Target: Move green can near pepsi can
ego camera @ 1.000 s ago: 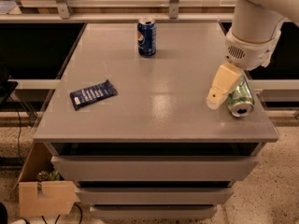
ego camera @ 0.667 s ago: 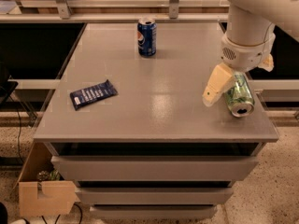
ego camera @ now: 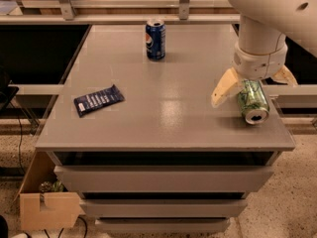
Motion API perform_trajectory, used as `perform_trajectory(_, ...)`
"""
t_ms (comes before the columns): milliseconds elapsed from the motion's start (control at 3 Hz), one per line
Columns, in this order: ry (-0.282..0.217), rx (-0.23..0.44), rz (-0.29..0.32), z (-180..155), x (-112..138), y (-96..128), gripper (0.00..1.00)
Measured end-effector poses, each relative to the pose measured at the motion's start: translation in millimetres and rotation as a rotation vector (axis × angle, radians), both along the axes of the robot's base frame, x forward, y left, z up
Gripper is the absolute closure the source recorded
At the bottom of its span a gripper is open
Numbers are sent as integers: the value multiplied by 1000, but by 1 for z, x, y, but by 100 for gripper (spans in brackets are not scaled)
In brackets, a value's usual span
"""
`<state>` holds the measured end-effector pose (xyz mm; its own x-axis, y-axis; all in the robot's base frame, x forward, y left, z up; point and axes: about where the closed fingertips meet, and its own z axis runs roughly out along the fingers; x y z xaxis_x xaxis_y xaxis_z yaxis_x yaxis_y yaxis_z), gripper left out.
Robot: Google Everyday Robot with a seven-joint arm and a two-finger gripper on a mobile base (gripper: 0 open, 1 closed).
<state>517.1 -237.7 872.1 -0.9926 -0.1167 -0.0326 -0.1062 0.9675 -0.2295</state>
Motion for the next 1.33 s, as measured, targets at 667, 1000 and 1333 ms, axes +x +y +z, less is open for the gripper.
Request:
perform_trajectory(667, 10, 48, -154, -26, -3, 3, 18)
perform_trajectory(1000, 28, 63, -175, -34, -5, 5, 41)
perform_trajectory(1333, 32, 56, -177, -33, -6, 6, 65)
